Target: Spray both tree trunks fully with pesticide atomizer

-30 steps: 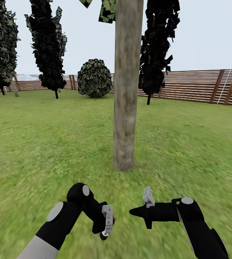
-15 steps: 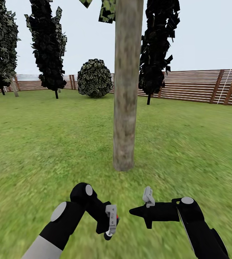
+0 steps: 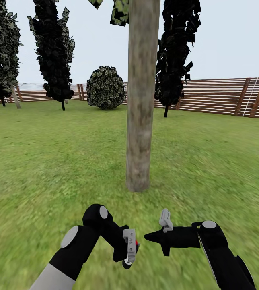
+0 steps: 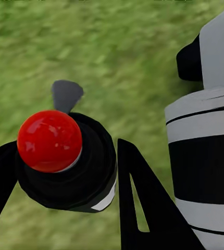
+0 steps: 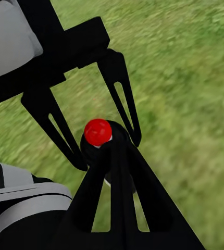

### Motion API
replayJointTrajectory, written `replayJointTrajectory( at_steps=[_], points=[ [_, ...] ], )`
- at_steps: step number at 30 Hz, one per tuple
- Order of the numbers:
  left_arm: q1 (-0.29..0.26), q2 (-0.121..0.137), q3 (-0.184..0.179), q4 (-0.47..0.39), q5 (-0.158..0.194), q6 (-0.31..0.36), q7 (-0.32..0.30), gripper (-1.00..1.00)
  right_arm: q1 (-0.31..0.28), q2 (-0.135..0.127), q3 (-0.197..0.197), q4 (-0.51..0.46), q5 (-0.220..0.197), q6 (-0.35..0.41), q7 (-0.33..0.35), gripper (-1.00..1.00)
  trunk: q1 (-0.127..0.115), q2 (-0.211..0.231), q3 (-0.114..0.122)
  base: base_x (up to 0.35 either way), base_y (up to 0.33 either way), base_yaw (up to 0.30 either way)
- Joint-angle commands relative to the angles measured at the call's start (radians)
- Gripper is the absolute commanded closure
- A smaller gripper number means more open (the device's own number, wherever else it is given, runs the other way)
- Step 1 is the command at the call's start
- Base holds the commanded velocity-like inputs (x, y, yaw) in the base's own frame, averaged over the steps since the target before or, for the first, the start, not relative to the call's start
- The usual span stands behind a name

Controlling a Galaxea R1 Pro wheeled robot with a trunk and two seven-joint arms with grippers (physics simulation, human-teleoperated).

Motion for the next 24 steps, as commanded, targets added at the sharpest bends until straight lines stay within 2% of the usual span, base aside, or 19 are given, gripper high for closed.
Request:
replayJointTrajectory(
  at_steps=[1,7,24],
  points=[
    [0.000,0.000,0.000,0.000,0.000,0.000,0.000,1.00,0.000,0.000,0.000,0.000,0.000,0.000,0.000,1.00,0.000,0.000,0.000,0.000,0.000,0.000],
    [-0.007,-0.019,0.000,-0.001,0.001,0.000,0.000,1.00,0.000,0.000,0.000,0.000,0.000,0.000,0.000,1.00,0.000,0.000,0.000,0.000,0.000,0.000],
    [-0.026,-0.020,0.000,0.000,0.003,0.000,0.000,1.00,0.000,0.000,0.001,0.000,0.000,0.000,0.000,1.00,0.000,0.000,0.000,0.000,0.000,0.000]
  ],
)
